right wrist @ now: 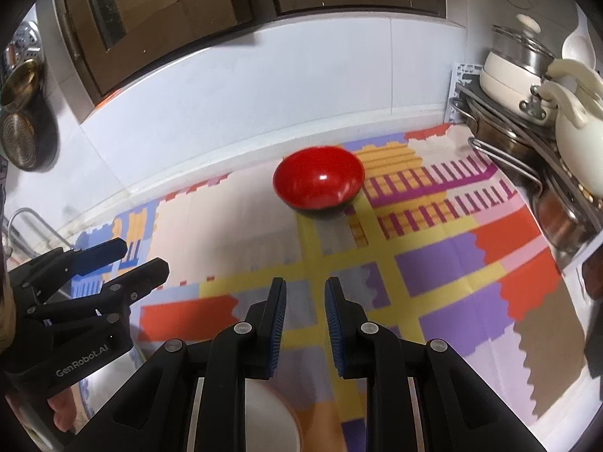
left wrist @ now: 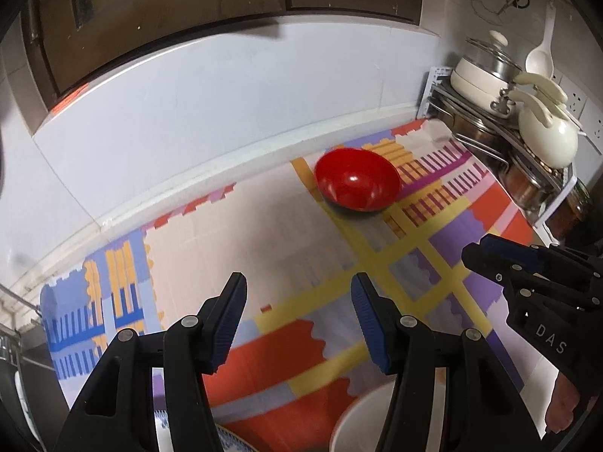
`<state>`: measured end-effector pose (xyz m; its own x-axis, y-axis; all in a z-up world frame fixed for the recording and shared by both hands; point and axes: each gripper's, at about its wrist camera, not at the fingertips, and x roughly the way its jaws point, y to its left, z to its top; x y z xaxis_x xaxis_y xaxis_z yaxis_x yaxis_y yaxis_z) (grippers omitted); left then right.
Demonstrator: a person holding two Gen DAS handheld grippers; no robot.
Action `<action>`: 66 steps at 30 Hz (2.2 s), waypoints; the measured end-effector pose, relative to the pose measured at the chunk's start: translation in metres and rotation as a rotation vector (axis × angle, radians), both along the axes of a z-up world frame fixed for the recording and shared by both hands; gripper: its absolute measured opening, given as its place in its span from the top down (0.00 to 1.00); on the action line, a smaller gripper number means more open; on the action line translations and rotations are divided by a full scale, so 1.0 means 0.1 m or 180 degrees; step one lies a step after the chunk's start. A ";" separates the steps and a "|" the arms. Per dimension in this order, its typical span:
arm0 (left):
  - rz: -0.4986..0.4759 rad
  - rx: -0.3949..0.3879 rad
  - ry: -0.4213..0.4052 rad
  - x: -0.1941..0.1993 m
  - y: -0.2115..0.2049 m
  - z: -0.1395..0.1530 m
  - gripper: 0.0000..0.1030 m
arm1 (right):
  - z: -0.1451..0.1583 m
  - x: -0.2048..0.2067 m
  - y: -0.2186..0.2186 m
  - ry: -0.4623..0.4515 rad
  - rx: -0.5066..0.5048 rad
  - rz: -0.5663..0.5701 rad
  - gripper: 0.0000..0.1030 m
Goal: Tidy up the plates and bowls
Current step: 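Move both grippers toward the red-and-black bowl, then close the left gripper on the red-and-black bowl rim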
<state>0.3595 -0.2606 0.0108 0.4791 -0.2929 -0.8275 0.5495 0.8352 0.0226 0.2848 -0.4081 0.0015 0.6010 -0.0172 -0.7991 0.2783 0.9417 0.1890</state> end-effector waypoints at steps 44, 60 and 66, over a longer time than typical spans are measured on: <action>0.0011 0.0179 0.0464 1.53 -1.00 -1.04 0.46 | -0.84 1.40 -0.92 0.0214 0.0167 -0.0285 0.78; -0.0061 0.0166 0.0694 1.62 -1.20 -1.24 0.81 | -1.01 1.48 -0.99 0.0288 0.0324 -0.0330 0.83; -0.0080 0.0184 0.0640 1.61 -1.23 -1.24 0.88 | -1.03 1.49 -1.02 0.0291 0.0398 -0.0360 0.88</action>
